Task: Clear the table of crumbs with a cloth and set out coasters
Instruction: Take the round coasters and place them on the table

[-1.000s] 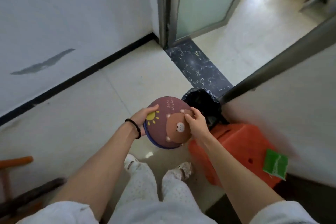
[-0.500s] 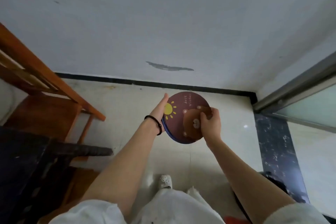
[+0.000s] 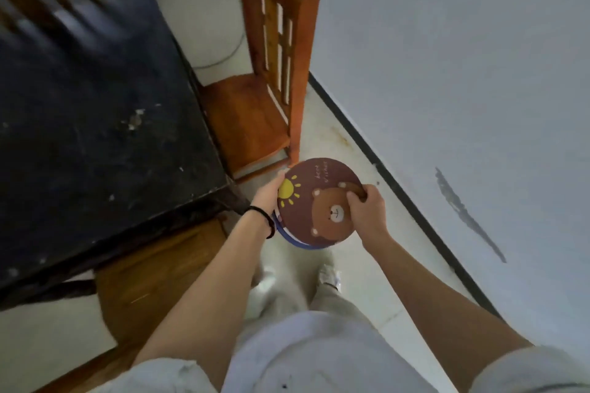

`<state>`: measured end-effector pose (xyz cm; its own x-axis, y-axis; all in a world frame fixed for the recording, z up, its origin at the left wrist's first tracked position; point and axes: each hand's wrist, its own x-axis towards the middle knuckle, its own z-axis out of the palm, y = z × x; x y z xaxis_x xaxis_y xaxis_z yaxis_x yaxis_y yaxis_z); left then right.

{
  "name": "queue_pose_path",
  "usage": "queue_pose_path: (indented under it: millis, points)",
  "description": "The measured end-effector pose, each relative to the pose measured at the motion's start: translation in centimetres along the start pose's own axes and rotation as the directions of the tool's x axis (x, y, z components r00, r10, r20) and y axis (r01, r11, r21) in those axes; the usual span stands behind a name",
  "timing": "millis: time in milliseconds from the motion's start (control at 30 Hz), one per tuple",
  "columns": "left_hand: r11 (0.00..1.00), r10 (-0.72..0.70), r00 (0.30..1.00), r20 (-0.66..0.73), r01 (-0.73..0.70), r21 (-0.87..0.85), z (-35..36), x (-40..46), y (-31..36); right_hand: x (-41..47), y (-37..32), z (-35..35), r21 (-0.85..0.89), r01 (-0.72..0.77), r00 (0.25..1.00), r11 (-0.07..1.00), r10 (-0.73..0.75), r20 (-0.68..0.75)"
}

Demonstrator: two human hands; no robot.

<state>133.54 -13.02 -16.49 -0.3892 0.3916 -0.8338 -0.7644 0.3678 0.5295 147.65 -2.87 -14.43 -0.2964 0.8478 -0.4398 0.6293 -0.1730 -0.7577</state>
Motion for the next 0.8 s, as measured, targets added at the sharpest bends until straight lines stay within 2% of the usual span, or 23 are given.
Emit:
queue_pose_path:
  millis: [233,400,467,633,800]
  points:
    - [0.960,0.051,0.977,-0.207,-0.105,-0.260,-5.5,2.1,5.9,6.0,-8.3,7.7,-0.145,0.222,0.942,0.964,-0.174,0.286]
    - [0.836,0.030,0.950,-0.310,-0.194,-0.513,-11.9,3.1,8.2,7.3,-13.9,16.2,-0.156,0.337,0.843,0.929,-0.224,0.489]
    - [0.794,0.052,0.944,-0.327,-0.238,-0.560,-13.7,3.1,8.7,7.1,-15.6,18.4,-0.162,0.354,0.822,0.921,-0.224,0.523]
    - [0.689,0.036,0.866,-0.499,-0.383,-0.616,-19.4,3.4,10.4,8.0,-21.5,24.5,-0.152,0.465,0.757,0.872,-0.303,0.579]
    - [0.590,-0.061,0.829,-0.556,-0.420,-0.690,-23.3,3.7,11.0,10.8,-25.7,30.0,-0.160,0.441,0.785,0.883,-0.293,0.545]
